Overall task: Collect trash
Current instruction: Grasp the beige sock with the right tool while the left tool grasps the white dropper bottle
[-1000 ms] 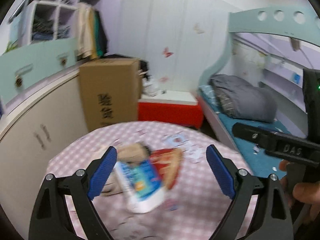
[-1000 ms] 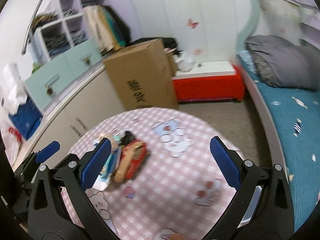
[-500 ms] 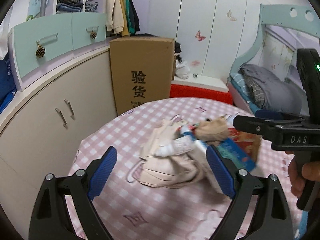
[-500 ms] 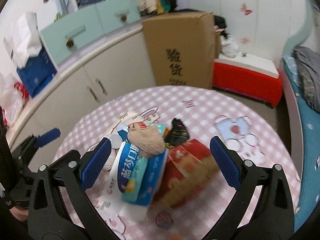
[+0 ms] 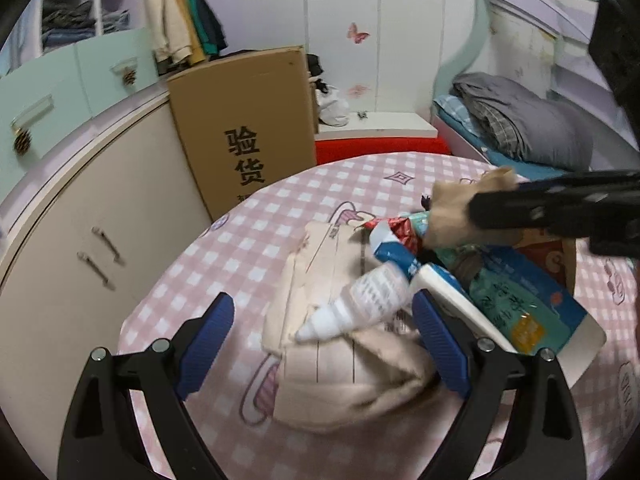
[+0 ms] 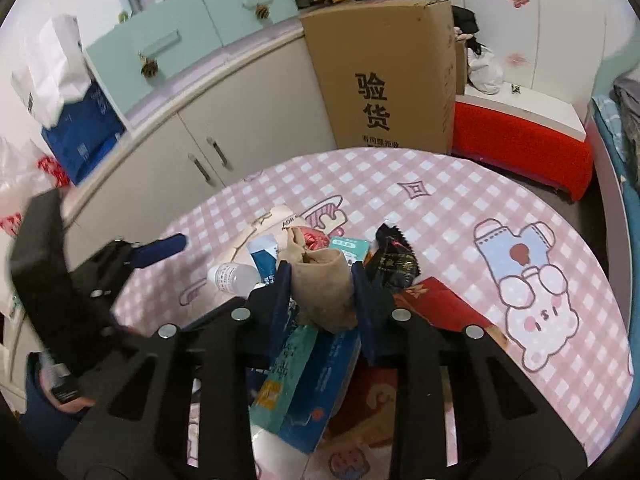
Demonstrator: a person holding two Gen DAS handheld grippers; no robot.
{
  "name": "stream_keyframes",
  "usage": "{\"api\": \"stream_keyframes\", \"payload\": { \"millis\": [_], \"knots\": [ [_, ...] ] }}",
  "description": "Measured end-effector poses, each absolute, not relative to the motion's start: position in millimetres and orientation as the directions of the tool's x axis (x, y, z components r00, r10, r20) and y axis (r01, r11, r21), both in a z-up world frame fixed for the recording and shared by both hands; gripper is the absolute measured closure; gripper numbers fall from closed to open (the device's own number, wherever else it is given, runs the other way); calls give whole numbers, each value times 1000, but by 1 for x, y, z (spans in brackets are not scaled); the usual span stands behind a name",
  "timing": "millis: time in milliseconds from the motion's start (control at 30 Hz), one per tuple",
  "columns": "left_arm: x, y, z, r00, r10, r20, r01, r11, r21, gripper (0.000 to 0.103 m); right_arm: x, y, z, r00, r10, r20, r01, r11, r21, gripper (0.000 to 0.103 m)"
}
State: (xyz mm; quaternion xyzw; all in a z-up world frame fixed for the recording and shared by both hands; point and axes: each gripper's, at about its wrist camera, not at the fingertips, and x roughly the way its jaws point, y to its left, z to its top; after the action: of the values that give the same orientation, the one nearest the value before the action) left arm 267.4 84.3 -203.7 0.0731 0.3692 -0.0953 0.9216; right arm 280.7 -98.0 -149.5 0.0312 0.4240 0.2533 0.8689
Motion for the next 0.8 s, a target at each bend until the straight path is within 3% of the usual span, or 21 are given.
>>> {"api": "stream_keyframes", "payload": {
  "millis": [33, 100, 467, 800],
  "knots": [
    [270, 83, -204, 705, -131, -697, 243, 968, 64, 16, 279, -102, -146, 518, 472, -714, -410, 869, 277, 73],
    [276, 82, -206, 682, -165, -713, 285, 957, 52, 42, 275, -110, -141, 528, 481, -699, -402, 867, 294, 73],
    [266, 88, -203, 661, -227, -715, 278, 960, -47, 43, 253, -144, -120, 577, 505, -643, -366, 863, 349, 73],
    [234, 101, -170, 727, -230, -647, 202, 972, -119, 43, 227, -189, -98, 643, 493, -586, -323, 868, 376, 73]
  ]
}}
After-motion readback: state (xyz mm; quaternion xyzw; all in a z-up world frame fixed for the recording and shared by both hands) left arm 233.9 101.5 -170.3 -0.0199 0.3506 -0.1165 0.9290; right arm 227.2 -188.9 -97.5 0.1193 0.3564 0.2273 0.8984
